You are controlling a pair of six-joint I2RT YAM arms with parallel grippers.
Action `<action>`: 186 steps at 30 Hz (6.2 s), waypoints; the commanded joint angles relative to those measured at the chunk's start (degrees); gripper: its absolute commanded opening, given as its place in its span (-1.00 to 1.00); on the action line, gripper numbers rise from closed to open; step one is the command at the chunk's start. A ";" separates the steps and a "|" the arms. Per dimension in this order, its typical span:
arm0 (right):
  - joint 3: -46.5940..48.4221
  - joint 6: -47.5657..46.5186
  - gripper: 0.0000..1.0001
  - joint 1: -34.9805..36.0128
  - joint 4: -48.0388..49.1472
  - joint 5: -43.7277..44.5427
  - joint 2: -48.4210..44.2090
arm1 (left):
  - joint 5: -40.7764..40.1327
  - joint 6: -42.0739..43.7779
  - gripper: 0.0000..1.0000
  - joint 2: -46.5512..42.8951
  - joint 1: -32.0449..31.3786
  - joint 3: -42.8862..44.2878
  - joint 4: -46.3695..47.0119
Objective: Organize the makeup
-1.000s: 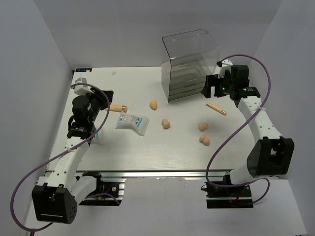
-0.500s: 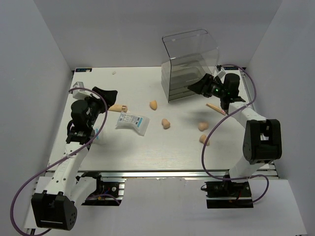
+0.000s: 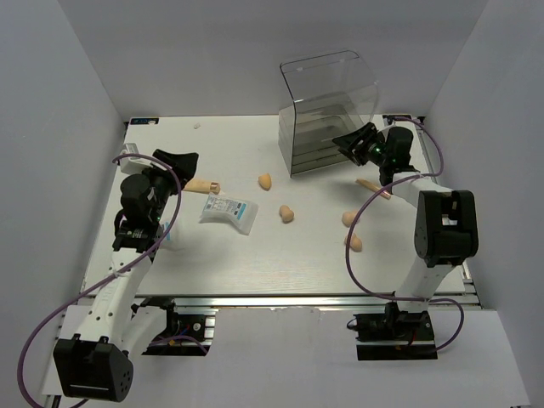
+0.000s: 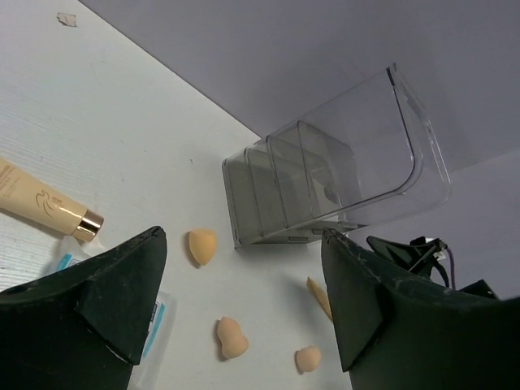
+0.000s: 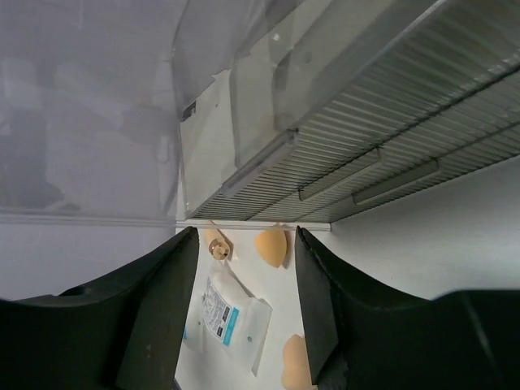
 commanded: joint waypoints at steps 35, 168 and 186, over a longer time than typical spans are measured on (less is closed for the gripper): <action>6.98 6.89 -0.10 -0.45 11.32 -0.36 9.38 | -2.55 -3.85 0.65 4.63 -0.19 1.72 7.35; -1.98 16.21 -1.00 -2.30 18.71 -5.72 -2.03 | 3.25 9.69 0.69 45.68 -29.29 29.84 20.27; -2.34 14.89 -1.00 -2.30 12.73 -6.42 -8.90 | 6.51 7.32 0.67 56.39 -29.90 40.91 25.45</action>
